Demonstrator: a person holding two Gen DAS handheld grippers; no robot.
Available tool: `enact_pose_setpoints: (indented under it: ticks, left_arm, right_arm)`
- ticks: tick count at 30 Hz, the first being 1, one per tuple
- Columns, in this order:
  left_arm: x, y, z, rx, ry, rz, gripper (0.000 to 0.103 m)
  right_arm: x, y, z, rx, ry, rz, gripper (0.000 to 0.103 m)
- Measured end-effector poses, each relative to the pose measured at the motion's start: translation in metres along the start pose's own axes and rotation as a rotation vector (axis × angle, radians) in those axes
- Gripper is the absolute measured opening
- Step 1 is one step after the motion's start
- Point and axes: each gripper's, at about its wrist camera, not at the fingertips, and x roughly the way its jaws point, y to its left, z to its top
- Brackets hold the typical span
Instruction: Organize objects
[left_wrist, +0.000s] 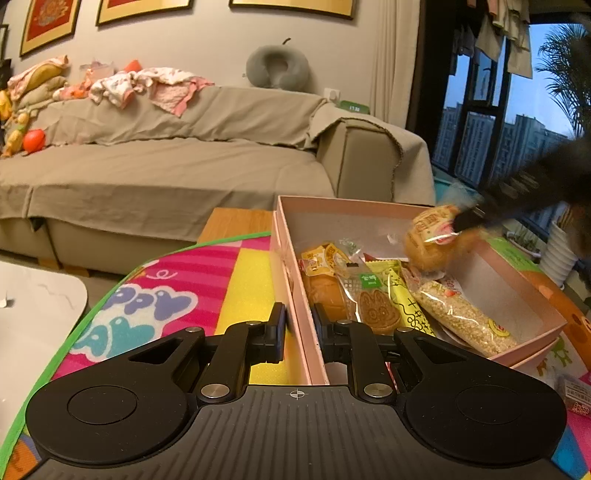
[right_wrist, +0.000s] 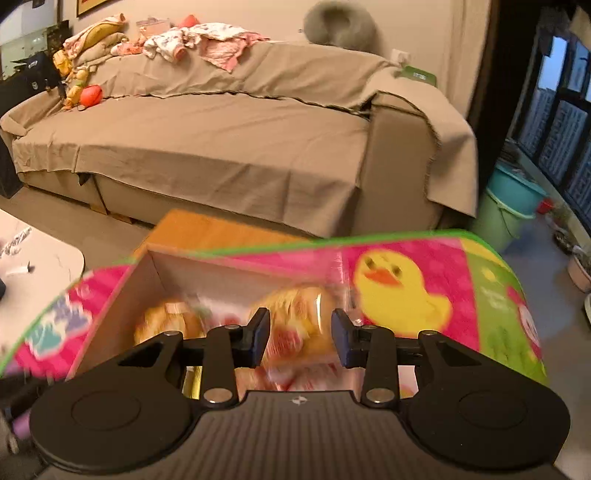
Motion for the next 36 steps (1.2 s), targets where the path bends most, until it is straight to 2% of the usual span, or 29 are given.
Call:
enact_pose_setpoints:
  ticks: [6,13,15,18,20,22,24,26,27,29,33,36]
  left_arm:
    - [0.000,-0.001,0.001,0.003,-0.003,0.002,0.017]
    - [0.000,-0.001,0.001,-0.003,-0.002,-0.003,0.018]
    - [-0.001,0.000,0.001,-0.003,-0.002,-0.004,0.018]
    - [-0.001,0.000,0.001,-0.003,-0.002,-0.004,0.017]
    - [-0.001,0.000,0.001,-0.003,-0.002,-0.005,0.017]
    - [-0.001,0.000,0.001,-0.003,-0.002,-0.005,0.017]
    - [-0.001,0.000,0.001,-0.003,-0.002,-0.005,0.018]
    - [-0.001,0.000,0.001,-0.003,-0.002,-0.005,0.018]
    - [-0.001,-0.001,0.001,-0.004,-0.001,-0.005,0.018]
    - [-0.001,0.000,0.001,-0.003,-0.001,-0.005,0.018]
    - [-0.002,0.000,0.001,-0.003,-0.002,-0.005,0.018]
    - [-0.002,0.000,0.001,-0.004,-0.002,-0.006,0.018]
  right_arm:
    - [-0.026,-0.005,-0.037,0.002,0.009,0.089,0.036]
    - [-0.005,-0.004,-0.047,0.135,0.070,0.194,0.040]
    - [-0.014,-0.003,-0.047,0.132,0.062,0.273,0.040]
    - [-0.040,-0.005,-0.043,0.123,-0.007,0.318,0.041]
    - [-0.055,-0.011,-0.032,0.118,-0.084,0.281,0.041]
    - [-0.056,-0.018,-0.020,0.131,-0.130,0.196,0.041]
    - [-0.040,-0.027,-0.011,0.176,-0.112,0.142,0.038]
    - [-0.016,-0.036,-0.009,0.233,-0.062,0.114,0.030]
    - [-0.006,-0.040,-0.012,0.267,-0.033,0.117,0.030]
    - [0.003,-0.042,-0.021,0.322,0.006,0.182,0.030]
    - [0.000,-0.032,-0.032,0.311,0.006,0.184,0.031]
    - [0.004,-0.037,-0.027,0.368,0.011,0.220,0.034]
